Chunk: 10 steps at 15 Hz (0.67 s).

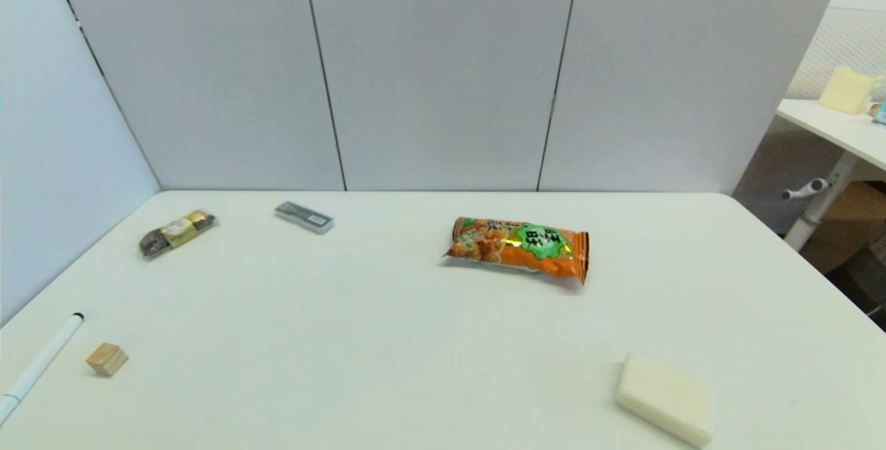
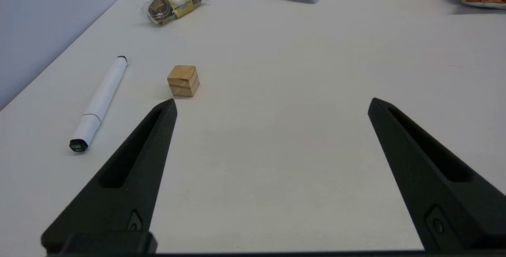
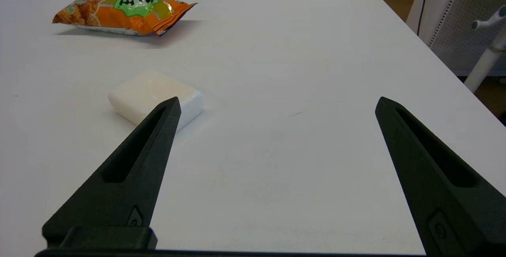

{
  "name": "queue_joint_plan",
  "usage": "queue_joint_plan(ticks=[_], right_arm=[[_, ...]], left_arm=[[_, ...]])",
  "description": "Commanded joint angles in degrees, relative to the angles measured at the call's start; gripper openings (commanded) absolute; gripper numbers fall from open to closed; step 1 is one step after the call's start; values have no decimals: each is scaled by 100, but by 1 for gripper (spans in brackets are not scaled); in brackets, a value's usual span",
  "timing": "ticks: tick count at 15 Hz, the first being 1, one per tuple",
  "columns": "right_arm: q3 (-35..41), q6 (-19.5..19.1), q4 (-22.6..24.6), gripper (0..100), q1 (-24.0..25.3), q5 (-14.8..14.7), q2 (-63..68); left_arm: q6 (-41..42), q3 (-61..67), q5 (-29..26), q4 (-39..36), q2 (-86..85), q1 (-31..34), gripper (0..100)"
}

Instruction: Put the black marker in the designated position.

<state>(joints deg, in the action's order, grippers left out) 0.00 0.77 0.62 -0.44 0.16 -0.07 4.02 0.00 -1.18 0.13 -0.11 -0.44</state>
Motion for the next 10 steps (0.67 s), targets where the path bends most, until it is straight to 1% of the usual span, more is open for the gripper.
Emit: queue_joint_plan(ticks=[1, 6, 10], right_arm=[[-9, -6, -1, 100, 0, 2, 7], [0, -50, -9, 100, 0, -16, 7], [0, -6, -9, 100, 0, 2, 7]], left_arm=[[2, 0, -5, 4, 11, 0, 100], [2, 0, -5, 4, 11, 0, 100], [2, 0, -5, 4, 11, 0, 100]])
